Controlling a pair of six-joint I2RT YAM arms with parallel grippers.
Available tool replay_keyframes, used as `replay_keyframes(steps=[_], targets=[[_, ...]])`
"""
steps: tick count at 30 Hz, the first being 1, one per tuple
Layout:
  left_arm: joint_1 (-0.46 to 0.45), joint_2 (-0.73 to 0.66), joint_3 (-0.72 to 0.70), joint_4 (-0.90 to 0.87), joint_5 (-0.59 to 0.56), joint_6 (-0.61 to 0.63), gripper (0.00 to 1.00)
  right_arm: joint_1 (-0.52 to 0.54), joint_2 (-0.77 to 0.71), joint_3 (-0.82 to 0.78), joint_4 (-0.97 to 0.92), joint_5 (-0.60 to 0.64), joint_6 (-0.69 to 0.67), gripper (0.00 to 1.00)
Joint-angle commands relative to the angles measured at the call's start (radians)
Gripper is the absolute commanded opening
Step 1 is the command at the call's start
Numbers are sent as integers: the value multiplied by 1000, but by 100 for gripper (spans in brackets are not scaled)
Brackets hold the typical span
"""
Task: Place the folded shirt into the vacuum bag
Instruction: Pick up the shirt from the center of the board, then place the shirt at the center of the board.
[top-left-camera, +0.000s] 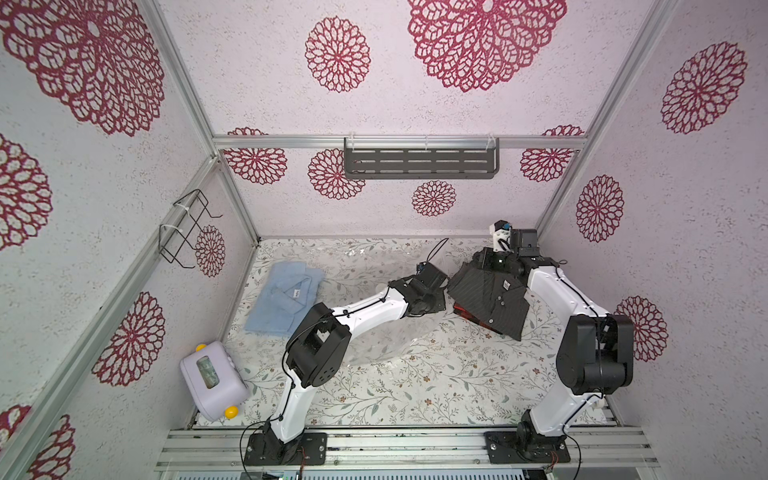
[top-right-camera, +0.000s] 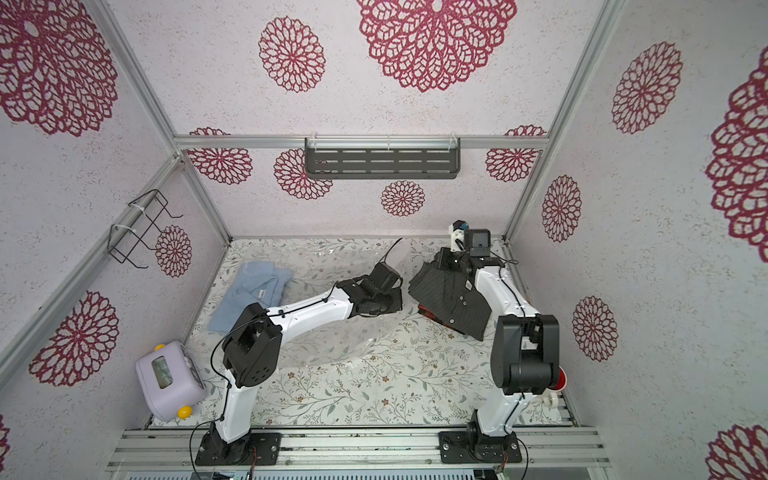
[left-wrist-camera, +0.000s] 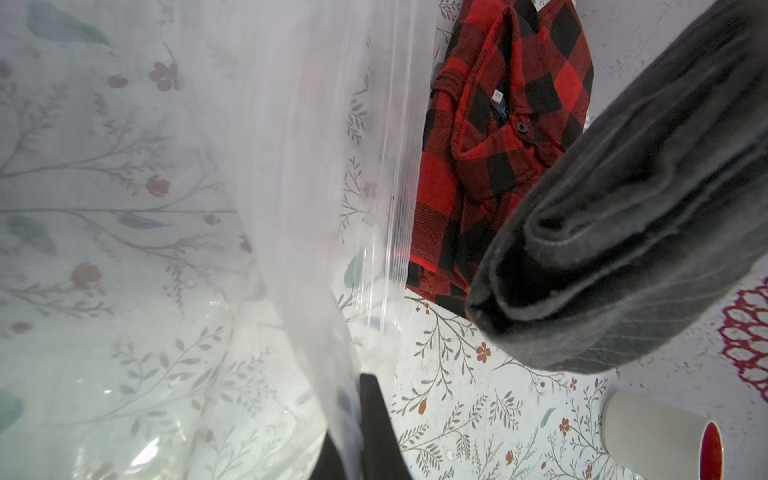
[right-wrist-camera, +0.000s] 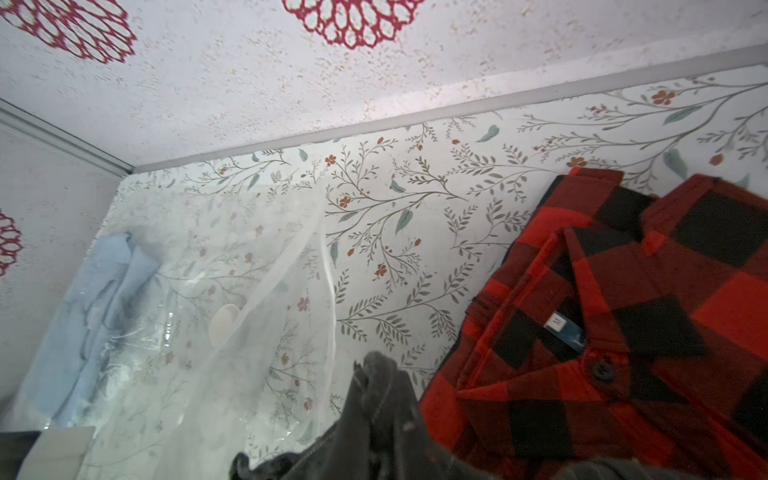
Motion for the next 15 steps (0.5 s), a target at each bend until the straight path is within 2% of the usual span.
replay_keyframes(steps=[1, 5, 15], targets=[[-7, -107, -37, 59, -10, -27, 0, 20, -32, -9, 92, -83, 91, 0], [-9, -180, -78, 90, -4, -45, 0, 40, 11, 1, 117, -97, 143, 0], [-12, -222, -134, 104, -43, -53, 0, 92, 5, 17, 113, -42, 194, 0]])
